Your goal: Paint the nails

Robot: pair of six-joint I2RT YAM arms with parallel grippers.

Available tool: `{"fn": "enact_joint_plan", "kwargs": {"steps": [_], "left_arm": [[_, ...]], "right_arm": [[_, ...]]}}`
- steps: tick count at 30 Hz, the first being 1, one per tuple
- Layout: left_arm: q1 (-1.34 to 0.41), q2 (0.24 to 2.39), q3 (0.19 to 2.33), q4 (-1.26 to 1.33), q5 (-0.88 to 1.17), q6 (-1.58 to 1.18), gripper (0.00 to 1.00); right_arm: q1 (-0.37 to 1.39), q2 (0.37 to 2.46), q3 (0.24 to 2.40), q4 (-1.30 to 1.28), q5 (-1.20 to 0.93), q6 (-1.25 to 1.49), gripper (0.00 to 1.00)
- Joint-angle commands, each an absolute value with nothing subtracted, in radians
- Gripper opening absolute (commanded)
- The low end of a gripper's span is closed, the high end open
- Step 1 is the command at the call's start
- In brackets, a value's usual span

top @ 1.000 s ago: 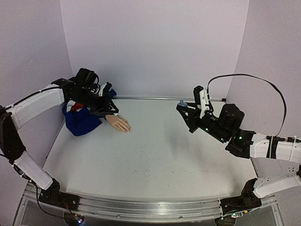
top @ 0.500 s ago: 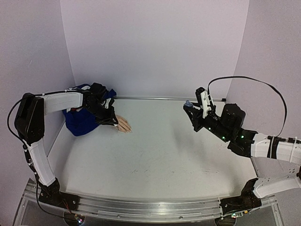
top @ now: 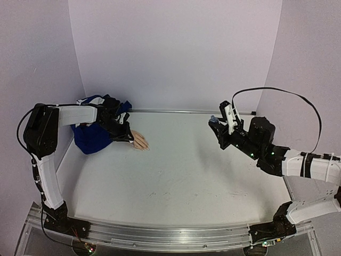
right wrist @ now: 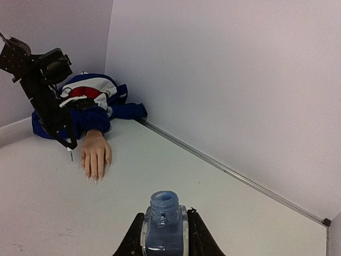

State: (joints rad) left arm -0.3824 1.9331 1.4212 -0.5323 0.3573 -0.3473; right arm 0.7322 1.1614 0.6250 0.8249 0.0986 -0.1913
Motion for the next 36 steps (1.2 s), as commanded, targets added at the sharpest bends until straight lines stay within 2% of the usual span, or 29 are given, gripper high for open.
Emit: {"fn": "enact_joint_plan", "kwargs": {"steps": [1, 36], "left_arm": [[-0.374, 1.953, 1.481, -0.473, 0.394, -0.344, 0.00], [-0.360, 2.041, 1.536, -0.454, 0.395, -0.344, 0.00]], "right_arm": [[0.722, 1.167, 0.658, 0.886, 0.078, -0.207, 0.00], [0.692, 1.199, 0.658, 0.890, 0.027, -0.201, 0.00]]}}
